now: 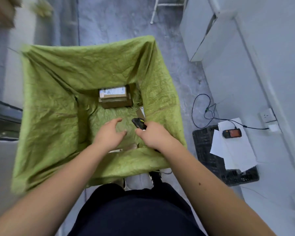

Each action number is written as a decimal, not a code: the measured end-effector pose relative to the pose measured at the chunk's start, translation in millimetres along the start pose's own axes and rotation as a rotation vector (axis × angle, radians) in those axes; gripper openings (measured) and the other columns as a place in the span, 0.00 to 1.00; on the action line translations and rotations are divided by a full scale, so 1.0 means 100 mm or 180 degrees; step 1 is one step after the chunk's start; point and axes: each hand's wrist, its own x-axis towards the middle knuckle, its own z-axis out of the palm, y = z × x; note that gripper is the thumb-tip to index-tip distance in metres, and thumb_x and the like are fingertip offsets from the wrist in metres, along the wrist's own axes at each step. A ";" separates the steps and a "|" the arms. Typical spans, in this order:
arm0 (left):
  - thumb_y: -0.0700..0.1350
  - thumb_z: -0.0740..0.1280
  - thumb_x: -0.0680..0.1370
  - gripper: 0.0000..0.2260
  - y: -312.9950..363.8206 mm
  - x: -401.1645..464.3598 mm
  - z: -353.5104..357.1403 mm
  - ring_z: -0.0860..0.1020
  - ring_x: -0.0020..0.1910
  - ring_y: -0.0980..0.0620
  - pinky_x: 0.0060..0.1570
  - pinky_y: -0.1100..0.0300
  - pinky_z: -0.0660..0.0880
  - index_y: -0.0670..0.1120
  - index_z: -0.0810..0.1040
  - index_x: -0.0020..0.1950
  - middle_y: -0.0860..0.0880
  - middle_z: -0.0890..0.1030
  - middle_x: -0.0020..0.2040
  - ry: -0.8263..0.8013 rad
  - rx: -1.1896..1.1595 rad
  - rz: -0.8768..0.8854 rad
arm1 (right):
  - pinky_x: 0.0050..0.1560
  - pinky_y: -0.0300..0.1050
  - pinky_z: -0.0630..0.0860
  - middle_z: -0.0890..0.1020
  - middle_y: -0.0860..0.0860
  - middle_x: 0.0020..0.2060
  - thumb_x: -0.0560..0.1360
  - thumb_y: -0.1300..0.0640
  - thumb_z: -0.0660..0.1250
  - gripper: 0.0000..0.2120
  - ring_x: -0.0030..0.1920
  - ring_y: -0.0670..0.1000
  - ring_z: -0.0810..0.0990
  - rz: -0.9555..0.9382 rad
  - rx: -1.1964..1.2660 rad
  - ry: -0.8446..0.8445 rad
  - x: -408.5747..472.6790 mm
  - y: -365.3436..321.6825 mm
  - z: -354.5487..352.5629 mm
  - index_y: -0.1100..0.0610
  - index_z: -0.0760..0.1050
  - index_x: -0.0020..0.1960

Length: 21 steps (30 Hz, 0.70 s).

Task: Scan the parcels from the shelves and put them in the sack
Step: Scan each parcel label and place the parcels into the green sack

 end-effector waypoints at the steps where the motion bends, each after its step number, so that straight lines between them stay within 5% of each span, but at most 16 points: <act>1: 0.56 0.71 0.79 0.26 0.03 -0.13 -0.07 0.75 0.71 0.43 0.66 0.51 0.73 0.53 0.73 0.76 0.46 0.77 0.73 0.0070 0.0112 -0.0034 | 0.52 0.50 0.77 0.83 0.57 0.54 0.79 0.39 0.63 0.22 0.50 0.60 0.80 -0.0152 -0.0006 -0.0067 -0.03 0.03 -0.01 0.54 0.77 0.64; 8: 0.53 0.74 0.78 0.24 0.30 -1.12 -0.03 0.77 0.67 0.42 0.64 0.49 0.75 0.49 0.78 0.73 0.45 0.81 0.68 0.0887 0.0279 -0.0572 | 0.51 0.48 0.74 0.84 0.56 0.56 0.79 0.39 0.64 0.21 0.56 0.61 0.81 -0.1074 -0.0066 -0.0430 -0.26 0.14 -0.12 0.51 0.78 0.65; 21: 0.57 0.70 0.78 0.27 0.24 -2.63 0.17 0.72 0.73 0.44 0.72 0.47 0.68 0.51 0.74 0.76 0.48 0.77 0.72 0.1989 0.0212 -0.1709 | 0.48 0.48 0.73 0.83 0.54 0.56 0.78 0.38 0.64 0.20 0.56 0.60 0.81 -0.2092 -0.1078 -0.0661 -0.79 -0.21 0.23 0.49 0.76 0.63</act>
